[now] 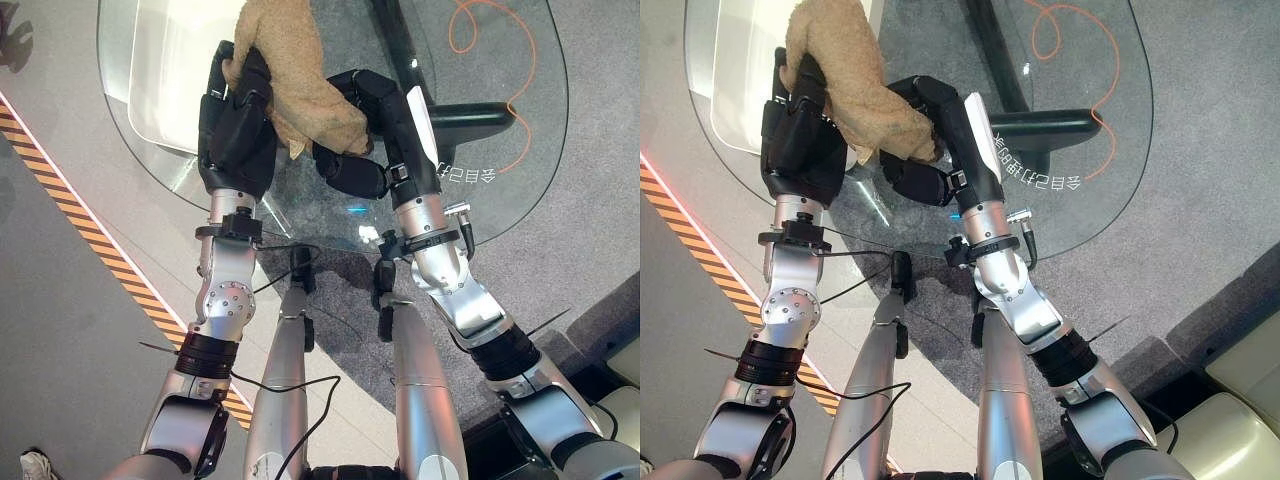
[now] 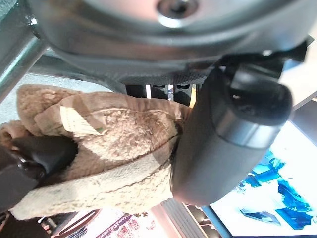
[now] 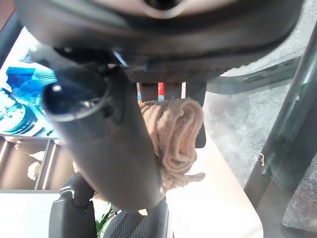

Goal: Wipe the table with a cloth and put it in the basket.

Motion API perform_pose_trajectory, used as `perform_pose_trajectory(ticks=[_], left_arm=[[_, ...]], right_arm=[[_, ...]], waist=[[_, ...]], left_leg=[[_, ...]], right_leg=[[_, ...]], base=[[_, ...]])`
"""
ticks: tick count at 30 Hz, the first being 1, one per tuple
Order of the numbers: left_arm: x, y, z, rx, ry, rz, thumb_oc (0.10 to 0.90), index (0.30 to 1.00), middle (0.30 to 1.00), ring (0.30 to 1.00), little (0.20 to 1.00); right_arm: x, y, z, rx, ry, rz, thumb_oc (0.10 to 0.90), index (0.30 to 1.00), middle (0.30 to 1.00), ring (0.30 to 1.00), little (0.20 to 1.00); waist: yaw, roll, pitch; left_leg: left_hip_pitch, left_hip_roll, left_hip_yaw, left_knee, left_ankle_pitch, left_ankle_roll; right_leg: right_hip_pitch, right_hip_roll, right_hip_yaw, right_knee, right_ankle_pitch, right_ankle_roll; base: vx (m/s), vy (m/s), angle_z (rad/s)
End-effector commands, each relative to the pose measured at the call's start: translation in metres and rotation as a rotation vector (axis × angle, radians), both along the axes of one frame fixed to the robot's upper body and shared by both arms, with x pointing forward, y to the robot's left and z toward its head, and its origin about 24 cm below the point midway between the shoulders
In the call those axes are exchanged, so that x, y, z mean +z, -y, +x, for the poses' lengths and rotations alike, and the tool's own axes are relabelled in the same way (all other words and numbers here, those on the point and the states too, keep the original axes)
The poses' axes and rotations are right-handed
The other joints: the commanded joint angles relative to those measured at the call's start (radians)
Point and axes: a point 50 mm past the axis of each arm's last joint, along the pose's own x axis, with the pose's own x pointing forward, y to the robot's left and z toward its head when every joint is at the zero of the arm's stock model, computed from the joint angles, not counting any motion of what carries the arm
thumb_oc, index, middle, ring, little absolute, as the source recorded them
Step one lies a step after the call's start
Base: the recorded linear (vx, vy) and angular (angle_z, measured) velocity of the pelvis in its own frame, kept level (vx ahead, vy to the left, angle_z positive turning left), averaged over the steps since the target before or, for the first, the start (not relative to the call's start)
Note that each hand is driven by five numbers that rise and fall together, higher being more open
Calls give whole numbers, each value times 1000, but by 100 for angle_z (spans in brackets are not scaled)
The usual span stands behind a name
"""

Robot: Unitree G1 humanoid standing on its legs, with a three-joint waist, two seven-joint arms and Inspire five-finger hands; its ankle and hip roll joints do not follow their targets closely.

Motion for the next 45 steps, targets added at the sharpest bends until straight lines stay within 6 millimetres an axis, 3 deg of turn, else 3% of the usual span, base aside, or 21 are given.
perform_pose_trajectory(ticks=[1,20,21,22,23,45], left_arm=[[56,39,-30,-162,356,106,100,300,300,300,200],[58,39,-31,-156,367,89,100,300,300,300,200],[58,38,-31,-156,368,87,100,300,300,300,200],[57,38,-31,-155,368,85,100,300,300,300,200],[58,38,-31,-157,368,83,100,300,300,300,200],[60,32,-34,-139,408,33,100,300,300,300,200]], right_arm=[[79,-24,-44,223,389,101,100,300,300,300,200],[80,-25,-44,224,390,105,100,300,300,300,200],[80,-25,-44,225,388,107,152,345,345,345,252],[80,-25,-43,223,381,111,616,742,742,742,716],[80,-25,-43,222,381,111,800,900,900,900,900],[72,-18,-36,161,348,150,800,900,900,900,900]], waist=[[14,-14,-27],[15,-15,-27],[15,-15,-27],[15,-15,-27],[16,-15,-27],[15,-18,-27]], left_leg=[[44,-79,75,94,-134,83],[43,-81,74,94,-135,83],[43,-81,74,95,-136,83],[43,-81,73,96,-137,83],[43,-81,74,96,-137,84],[42,-82,72,97,-138,85]], right_leg=[[71,81,9,-170,90,33],[71,81,9,-171,90,33],[72,81,9,-171,90,32],[72,81,9,-170,89,32],[72,80,9,-171,89,32],[69,81,9,-167,88,32]], base=[[0,0,0],[0,0,0],[0,0,0],[0,0,0],[0,0,0],[0,0,0]])
